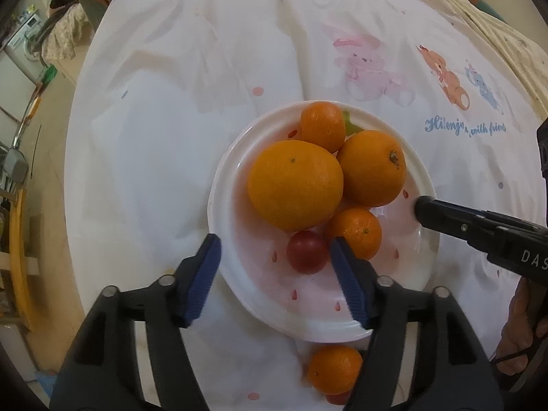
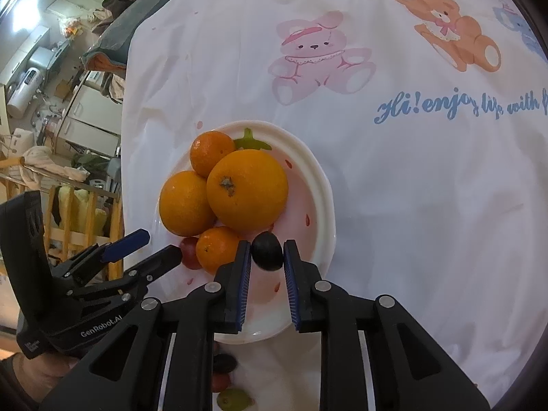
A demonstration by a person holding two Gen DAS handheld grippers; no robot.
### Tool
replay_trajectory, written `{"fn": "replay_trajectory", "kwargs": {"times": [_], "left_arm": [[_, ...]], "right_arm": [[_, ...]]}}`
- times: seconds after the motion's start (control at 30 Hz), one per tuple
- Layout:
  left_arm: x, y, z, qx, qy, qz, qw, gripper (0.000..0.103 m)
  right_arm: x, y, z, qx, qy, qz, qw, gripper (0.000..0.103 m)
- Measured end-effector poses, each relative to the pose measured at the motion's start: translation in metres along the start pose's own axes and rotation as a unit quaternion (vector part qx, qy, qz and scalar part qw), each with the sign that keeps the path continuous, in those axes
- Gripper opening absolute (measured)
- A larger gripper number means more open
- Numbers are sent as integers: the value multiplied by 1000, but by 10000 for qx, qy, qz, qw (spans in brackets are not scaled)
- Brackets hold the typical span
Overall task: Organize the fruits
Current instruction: 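Lower the tomato and plum onto the plate and open both tools, then withdraw both open tools from the plate toward the remaining fruit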
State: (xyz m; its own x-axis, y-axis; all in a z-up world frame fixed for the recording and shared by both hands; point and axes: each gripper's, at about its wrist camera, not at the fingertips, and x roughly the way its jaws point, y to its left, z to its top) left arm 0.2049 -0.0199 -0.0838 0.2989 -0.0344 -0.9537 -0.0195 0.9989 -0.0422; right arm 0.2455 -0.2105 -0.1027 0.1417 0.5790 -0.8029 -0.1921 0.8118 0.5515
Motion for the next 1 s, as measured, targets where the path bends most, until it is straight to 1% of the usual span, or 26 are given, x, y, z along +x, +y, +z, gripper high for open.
{"fn": "replay_trajectory", "kwargs": {"times": [0.1, 0.17, 0.2, 0.27, 0.3, 0.33, 0.43, 0.6, 0.73, 0.83, 1.0], "left_arm": [[-3, 0, 0, -16, -33, -30, 10000, 75], [-3, 0, 0, -9, 10, -123, 9999, 79], [-3, 0, 1, -12, 18, -142, 9999, 79], [-4, 1, 1, -24, 7, -134, 9999, 79], [-5, 1, 1, -31, -1, -144, 9999, 79], [-6, 1, 1, -39, -13, -157, 9999, 79], [-11, 1, 1, -39, -91, -176, 9998, 79], [-21, 2, 0, -48, -290, -119, 9995, 79], [-28, 6, -1, -117, -432, -141, 9989, 79], [-34, 10, -2, -176, -577, -83, 9981, 79], [-57, 20, -11, -337, -921, -95, 9951, 79]], "right_arm": [[-5, 0, 1, 36, -74, -22, 10000, 23], [-7, 1, 2, 62, -107, -20, 9999, 24], [-9, 1, 2, 56, -130, -59, 9999, 28], [-11, 2, 3, 79, -149, -77, 9998, 45], [-12, 2, 3, 113, -163, -72, 9998, 60], [-14, 3, 2, 135, -214, -58, 9997, 62], [-19, 7, 4, 67, -280, -131, 9995, 62], [-30, 12, 2, 64, -375, -119, 9992, 62], [-39, 21, 1, -28, -460, -150, 9988, 63], [-46, 28, -1, -99, -537, -171, 9984, 63], [-63, 36, -8, -175, -718, -203, 9971, 63]]}}
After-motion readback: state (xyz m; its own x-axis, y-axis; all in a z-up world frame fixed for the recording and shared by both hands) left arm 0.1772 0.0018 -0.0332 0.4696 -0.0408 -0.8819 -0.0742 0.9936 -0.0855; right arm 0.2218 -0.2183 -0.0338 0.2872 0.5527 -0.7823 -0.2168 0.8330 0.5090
